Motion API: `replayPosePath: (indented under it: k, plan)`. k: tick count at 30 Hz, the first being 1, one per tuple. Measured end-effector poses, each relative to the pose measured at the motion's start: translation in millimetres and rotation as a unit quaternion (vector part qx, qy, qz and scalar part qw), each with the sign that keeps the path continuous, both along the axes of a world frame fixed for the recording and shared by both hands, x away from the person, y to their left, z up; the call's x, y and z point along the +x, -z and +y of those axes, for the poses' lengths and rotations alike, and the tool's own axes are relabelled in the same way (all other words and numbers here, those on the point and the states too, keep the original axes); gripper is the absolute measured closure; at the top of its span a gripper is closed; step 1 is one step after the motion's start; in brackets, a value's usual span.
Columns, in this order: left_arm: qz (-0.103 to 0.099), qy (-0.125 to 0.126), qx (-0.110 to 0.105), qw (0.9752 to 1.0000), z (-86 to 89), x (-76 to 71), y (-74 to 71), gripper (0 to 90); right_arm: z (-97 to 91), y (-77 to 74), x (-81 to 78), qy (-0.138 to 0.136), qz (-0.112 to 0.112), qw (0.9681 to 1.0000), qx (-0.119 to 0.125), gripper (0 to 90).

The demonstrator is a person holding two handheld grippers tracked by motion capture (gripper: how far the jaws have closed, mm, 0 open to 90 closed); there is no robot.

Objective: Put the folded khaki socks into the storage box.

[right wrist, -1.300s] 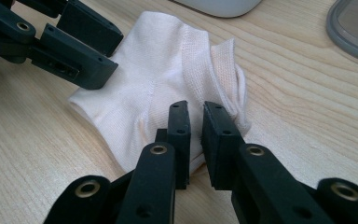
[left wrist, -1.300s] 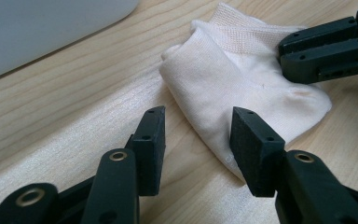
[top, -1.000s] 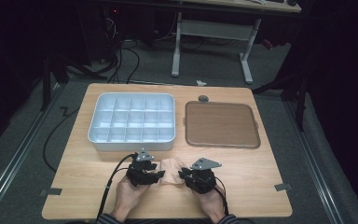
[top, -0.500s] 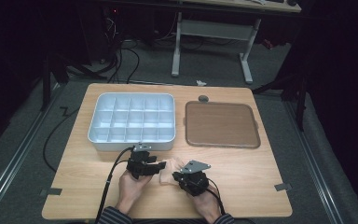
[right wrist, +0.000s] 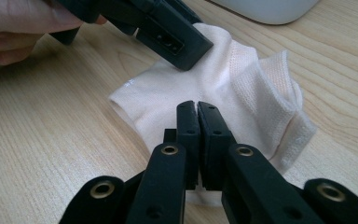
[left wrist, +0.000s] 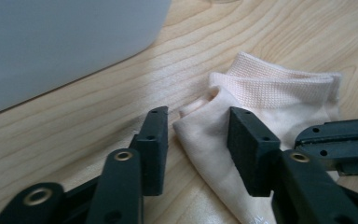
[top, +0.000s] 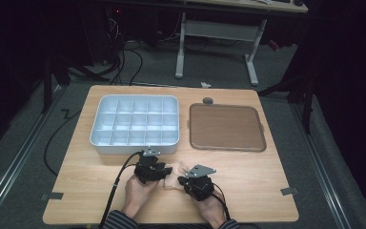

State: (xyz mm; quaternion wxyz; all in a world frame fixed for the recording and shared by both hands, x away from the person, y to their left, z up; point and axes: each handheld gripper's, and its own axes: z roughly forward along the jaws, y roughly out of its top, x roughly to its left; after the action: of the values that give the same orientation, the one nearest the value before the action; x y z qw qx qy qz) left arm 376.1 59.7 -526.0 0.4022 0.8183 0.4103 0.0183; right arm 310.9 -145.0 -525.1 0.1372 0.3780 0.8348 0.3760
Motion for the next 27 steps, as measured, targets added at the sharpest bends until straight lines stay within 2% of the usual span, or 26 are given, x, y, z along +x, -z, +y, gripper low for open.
replayPosePath:
  k: [7,11,14,23,27]
  plan:
    - [0.008,0.008,-0.005,0.9999,-0.3,0.5,1.0,71.3,0.4,0.2,-0.9,0.001,-0.004,1.0,-0.004,88.3]
    - [0.029,0.017,-0.023,0.9992,3.5,4.7,3.0,78.1,0.6,-0.1,-1.2,0.0,-0.006,1.0,-0.007,88.2]
    - [0.03,0.02,-0.023,0.9991,4.4,4.1,2.2,82.2,-0.1,0.4,-1.9,0.001,-0.006,1.0,-0.003,88.2]
    - [0.037,0.022,-0.038,0.9984,7.8,1.1,1.8,84.5,-1.1,-0.7,-3.2,0.002,0.002,1.0,-0.002,87.8]
    - [0.036,0.025,-0.039,0.9983,9.3,-0.5,-1.2,84.7,-0.5,-2.2,-6.6,0.002,-0.009,1.0,0.003,80.7]
